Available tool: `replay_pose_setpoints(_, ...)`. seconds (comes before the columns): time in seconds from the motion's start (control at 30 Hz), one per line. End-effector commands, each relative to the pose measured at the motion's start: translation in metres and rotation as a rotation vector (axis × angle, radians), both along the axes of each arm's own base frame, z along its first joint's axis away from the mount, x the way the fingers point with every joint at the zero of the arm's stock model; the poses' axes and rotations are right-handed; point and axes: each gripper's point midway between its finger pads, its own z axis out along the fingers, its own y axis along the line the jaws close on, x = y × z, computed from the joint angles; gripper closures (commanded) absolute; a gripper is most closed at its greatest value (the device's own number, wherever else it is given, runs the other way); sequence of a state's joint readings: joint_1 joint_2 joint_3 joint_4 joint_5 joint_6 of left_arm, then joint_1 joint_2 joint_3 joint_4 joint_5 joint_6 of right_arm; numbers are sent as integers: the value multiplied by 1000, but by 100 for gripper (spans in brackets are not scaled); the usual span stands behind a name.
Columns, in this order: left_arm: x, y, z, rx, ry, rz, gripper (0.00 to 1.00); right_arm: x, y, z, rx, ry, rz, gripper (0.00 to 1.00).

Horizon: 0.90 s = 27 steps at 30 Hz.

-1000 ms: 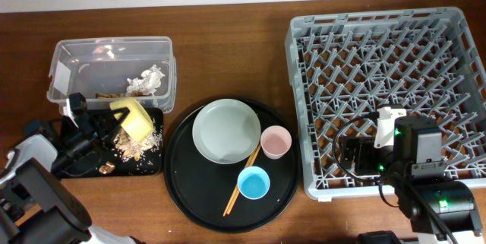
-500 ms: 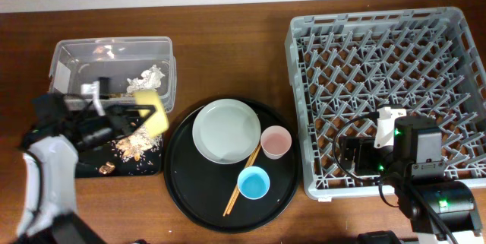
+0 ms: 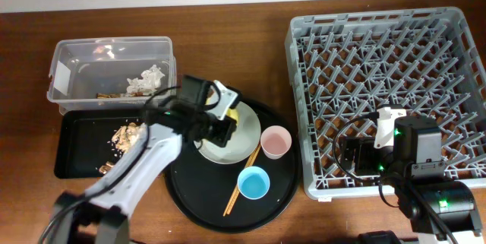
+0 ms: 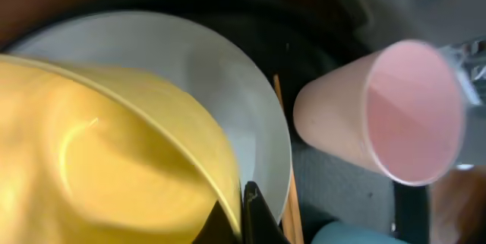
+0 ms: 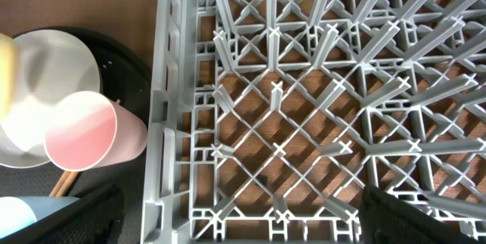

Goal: Sort waste into correct bins and load items into the dishwasher rack
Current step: 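Place the empty yellow bowl onto the grey plate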

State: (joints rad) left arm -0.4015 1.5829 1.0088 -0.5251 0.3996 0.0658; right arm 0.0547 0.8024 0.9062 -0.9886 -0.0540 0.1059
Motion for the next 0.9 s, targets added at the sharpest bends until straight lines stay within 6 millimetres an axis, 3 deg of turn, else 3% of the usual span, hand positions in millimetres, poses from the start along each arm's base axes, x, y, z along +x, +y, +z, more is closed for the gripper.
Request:
replay_pose_setpoints(0.0, 2, -5, -23, 39, 38, 4, 92, 1, 1, 7, 10, -17, -4, 1)
replay_pose_setpoints(0.13, 0, -4, -23, 42, 55, 12, 57, 1, 0, 6, 10, -16, -4, 1)
replay_pose_setpoints(0.2, -4, -1, -18, 43, 85, 37, 49, 1, 0, 6, 10, -14, -4, 1)
replay_pose_setpoints(0.3, -19, 5, 20, 50, 105, 36, 41, 1, 0, 6, 10, -14, -4, 1)
replay_pose_setpoints(0.4, -44, 7, 42, 26, 139, 14, 41, 1, 0, 6, 10, -14, -4, 1)
replay_pose_setpoints(0.6, -106, -11, 10, 141, 242, -126, 41, 1, 0, 6, 10, -13, -4, 1)
replay_pose_setpoints(0.7, -116, -1, -14, 255, 241, -67, 41, 1, 0, 6, 10, -12, -4, 1)
replay_pose_setpoints(0.8, -117, -3, -25, 240, 241, -39, 42, 1, 0, 6, 9, -12, -4, 1)
replay_pose_setpoints(0.87, -119, -2, -30, 243, 244, -39, 59, 0, 0, 6, 9, -11, -4, 1)
